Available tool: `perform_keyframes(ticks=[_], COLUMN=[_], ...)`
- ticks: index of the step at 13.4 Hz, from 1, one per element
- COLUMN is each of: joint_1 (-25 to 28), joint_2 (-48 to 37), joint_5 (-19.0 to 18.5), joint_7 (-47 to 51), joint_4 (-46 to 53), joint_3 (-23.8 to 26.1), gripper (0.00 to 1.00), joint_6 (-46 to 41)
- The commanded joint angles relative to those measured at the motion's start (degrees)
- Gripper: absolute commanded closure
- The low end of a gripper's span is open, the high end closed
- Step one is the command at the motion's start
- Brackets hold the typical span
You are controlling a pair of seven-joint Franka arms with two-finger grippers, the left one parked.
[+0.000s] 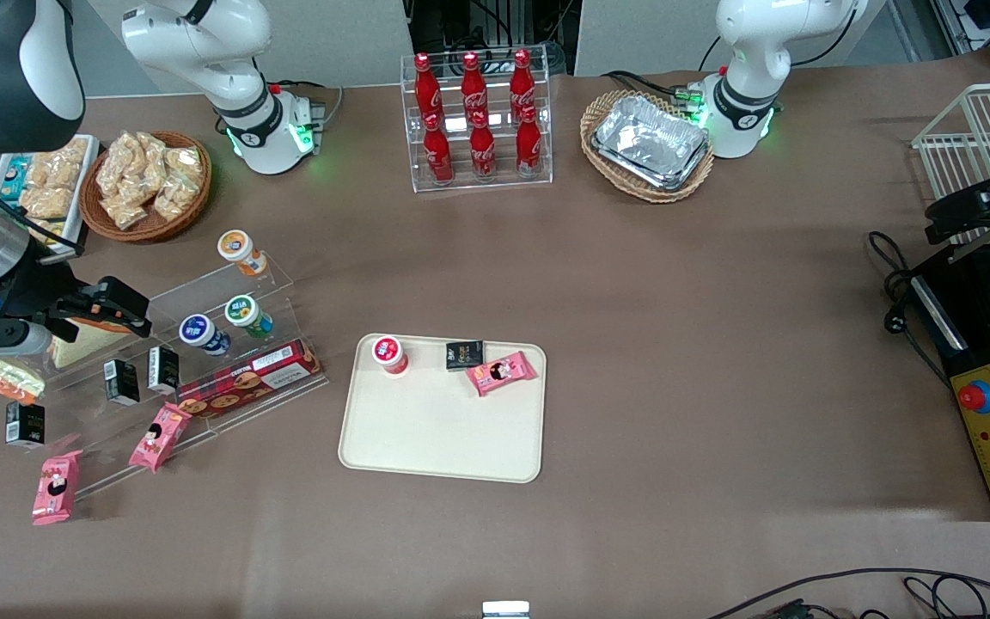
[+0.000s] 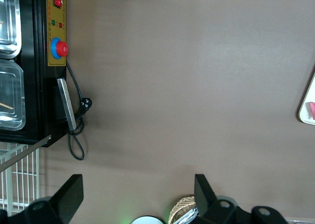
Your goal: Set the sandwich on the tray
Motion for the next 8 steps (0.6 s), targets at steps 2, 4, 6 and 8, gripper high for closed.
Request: perform_keyframes(ticks=[2,4,6,8], joint_1=[-0.1,-0.1,-0.1,-0.2], joint_2=[0.3,0.2,0.3,0.3], joint_5=[0.4,0.4,0.6,0.2], joint_7=[-0.7,-0.7,-0.2,-0.9], joint_4=[0.6,0.6,0.5,0.5], joint_3=[0.0,0.0,0.0,-0.1], gripper=[0.00,0.00,0.00,0.00], joint_6=[-0.6,-0.6,-1.0,-1.2])
